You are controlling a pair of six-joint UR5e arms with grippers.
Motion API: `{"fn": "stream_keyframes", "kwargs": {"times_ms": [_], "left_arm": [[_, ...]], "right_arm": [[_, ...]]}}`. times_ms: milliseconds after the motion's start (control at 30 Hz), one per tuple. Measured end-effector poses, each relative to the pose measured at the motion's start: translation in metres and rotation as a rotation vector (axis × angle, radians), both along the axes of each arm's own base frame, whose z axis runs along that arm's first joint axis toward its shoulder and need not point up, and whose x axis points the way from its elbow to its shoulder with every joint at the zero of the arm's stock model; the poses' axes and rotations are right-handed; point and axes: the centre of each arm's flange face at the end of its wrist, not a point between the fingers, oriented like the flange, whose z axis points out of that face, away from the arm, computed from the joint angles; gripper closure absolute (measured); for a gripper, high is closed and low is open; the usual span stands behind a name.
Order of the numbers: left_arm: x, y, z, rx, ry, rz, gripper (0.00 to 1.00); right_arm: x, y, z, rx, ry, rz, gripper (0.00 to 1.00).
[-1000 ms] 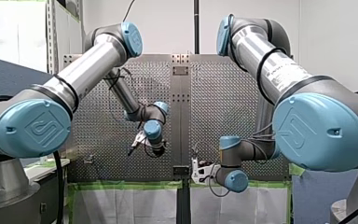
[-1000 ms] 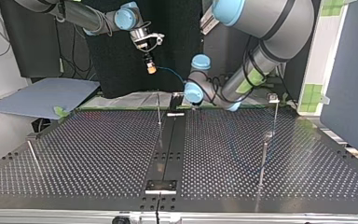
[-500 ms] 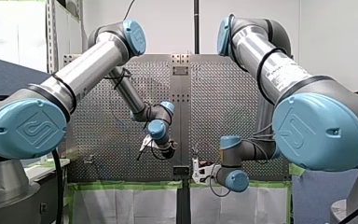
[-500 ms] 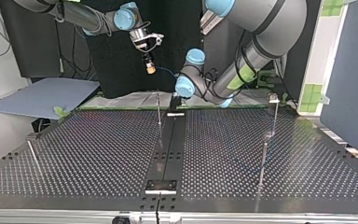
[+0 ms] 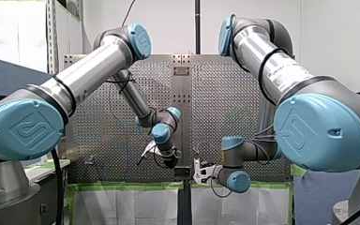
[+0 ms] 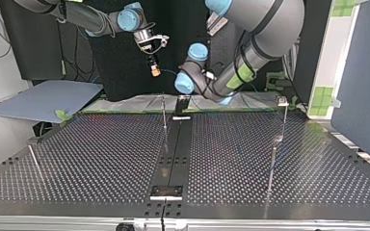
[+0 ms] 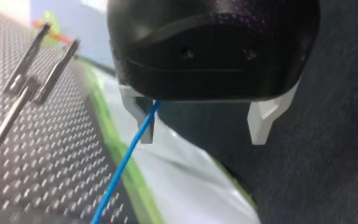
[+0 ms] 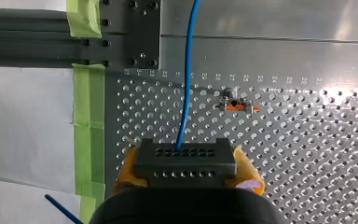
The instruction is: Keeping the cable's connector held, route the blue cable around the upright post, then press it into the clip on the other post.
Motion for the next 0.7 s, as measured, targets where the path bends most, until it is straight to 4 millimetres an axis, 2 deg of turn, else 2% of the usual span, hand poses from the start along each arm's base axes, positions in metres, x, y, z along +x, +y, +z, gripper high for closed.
{"fn": "stream_keyframes", "kwargs": {"times_ms": [333,700], "left_arm": [[-0.019,-0.019,-0.002,-0.032,0.043,-0.07,0.02],[-0.019,-0.018,-0.001,-0.019,0.018,-0.018,0.02]], "right_arm": [[0.0,0.0,0.0,0.001,0.001,-0.002,1.0],[-0.001,0.0,-0.001,0.003,0.003,-0.003,1.0]]}}
